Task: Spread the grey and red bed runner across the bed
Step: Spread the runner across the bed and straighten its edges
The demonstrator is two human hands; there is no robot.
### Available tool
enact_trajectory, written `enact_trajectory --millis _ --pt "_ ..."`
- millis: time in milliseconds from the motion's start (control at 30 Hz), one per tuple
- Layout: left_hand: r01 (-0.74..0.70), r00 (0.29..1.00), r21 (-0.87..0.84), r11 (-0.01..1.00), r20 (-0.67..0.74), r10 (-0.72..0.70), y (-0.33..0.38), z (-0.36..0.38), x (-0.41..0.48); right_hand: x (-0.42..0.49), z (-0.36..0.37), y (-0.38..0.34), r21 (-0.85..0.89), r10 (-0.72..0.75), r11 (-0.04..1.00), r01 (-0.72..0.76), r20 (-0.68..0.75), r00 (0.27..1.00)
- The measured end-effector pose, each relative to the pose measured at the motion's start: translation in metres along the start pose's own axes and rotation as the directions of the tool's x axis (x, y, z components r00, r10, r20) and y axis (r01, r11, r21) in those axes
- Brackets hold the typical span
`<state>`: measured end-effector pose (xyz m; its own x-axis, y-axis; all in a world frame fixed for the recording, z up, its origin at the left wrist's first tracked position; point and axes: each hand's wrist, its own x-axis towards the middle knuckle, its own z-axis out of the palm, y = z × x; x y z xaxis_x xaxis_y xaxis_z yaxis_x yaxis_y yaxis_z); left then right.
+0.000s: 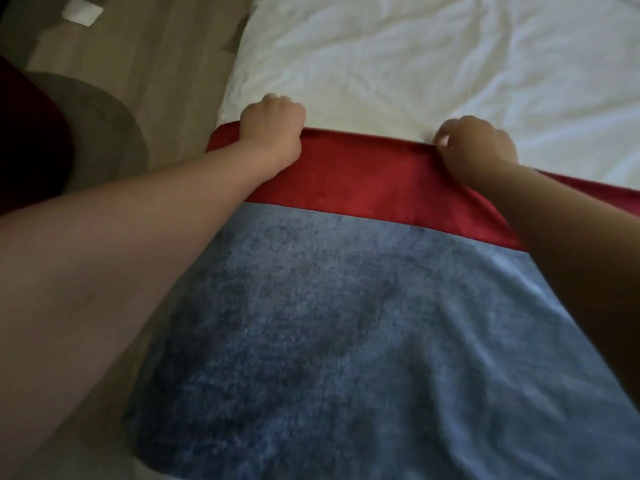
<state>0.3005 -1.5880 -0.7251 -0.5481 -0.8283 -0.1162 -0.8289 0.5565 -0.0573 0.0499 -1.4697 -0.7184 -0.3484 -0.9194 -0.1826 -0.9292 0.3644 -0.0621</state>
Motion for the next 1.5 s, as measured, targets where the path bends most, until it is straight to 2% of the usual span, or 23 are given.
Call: enact_trajectory --millis 100,333,433,567,733,867,967,1067,1200,1333,1400,1500 --pt "-0.072 0.997 -0.084 0.994 0.023 0.074 0.022 -0.012 -0.006 -0.034 -0.01 0.028 -0.058 -0.026 0.998 0.025 -0.017 1.0" --pt "-0.165 0.983 -0.337 0.927 0.027 0.184 0.102 -0.023 -0.001 -0.075 -0.013 0.128 -0.146 0.183 0.973 -0.179 0.011 0.983" --pt "-0.188 0.98 -0.399 0.898 -0.01 0.201 0.138 -0.018 0.007 -0.07 -0.005 0.162 -0.127 0.239 0.963 -0.238 -0.008 0.971" --pt "-0.208 0.977 -0.446 0.871 -0.049 0.208 0.185 -0.009 0.021 -0.062 0.002 0.206 -0.107 0.164 0.981 -0.163 0.0 0.987" --pt "-0.205 0.979 -0.411 0.888 -0.085 0.186 0.232 -0.001 0.032 -0.055 0.007 0.241 -0.083 -0.022 0.996 0.019 -0.043 0.999" --pt "-0.236 0.972 -0.397 0.887 -0.092 0.217 0.254 -0.003 0.041 -0.04 0.017 0.26 -0.038 -0.135 0.99 0.135 0.019 0.991" --pt "-0.287 0.956 -0.259 0.922 -0.14 0.258 0.26 -0.009 0.053 -0.025 0.019 0.269 0.05 -0.117 0.992 0.118 -0.029 0.993" --pt "-0.214 0.967 -0.165 0.963 -0.177 0.185 0.266 -0.008 0.059 -0.014 0.026 0.267 0.086 -0.074 0.993 0.08 -0.065 0.995" --pt "-0.151 0.984 -0.245 0.958 -0.127 0.123 0.281 -0.004 0.054 -0.021 0.031 0.279 0.145 -0.115 0.981 0.129 -0.102 0.988" --pt "-0.232 0.972 -0.342 0.91 -0.044 0.231 0.294 -0.008 0.056 -0.039 0.031 0.327 0.037 -0.152 0.987 0.156 -0.094 0.984" --pt "-0.259 0.964 -0.31 0.915 -0.028 0.264 0.3 -0.008 0.061 -0.043 0.03 0.347 0.03 -0.139 0.99 0.141 -0.071 0.988" --pt "-0.189 0.982 -0.207 0.96 -0.022 0.189 0.31 -0.003 0.065 -0.031 0.029 0.356 0.078 -0.078 0.994 0.08 -0.026 0.997"
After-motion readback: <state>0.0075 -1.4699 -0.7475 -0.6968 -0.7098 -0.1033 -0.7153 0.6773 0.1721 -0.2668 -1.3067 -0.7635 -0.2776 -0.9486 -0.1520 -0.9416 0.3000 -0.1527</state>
